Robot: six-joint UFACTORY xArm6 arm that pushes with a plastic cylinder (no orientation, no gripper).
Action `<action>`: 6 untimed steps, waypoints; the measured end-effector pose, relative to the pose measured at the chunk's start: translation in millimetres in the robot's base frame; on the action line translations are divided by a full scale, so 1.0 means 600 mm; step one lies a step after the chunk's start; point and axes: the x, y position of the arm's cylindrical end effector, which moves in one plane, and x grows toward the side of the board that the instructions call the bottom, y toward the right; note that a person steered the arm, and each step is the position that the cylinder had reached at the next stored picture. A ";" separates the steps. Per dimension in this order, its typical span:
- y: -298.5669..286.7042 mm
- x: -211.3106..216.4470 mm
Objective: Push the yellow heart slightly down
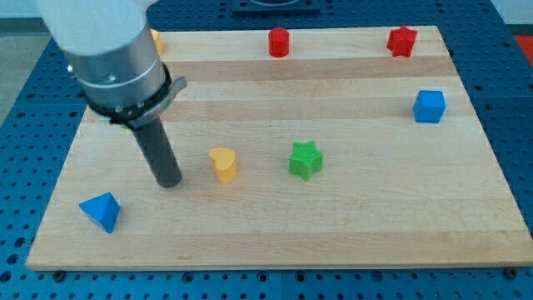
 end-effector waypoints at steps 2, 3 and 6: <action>0.064 -0.055; 0.102 -0.049; 0.181 0.015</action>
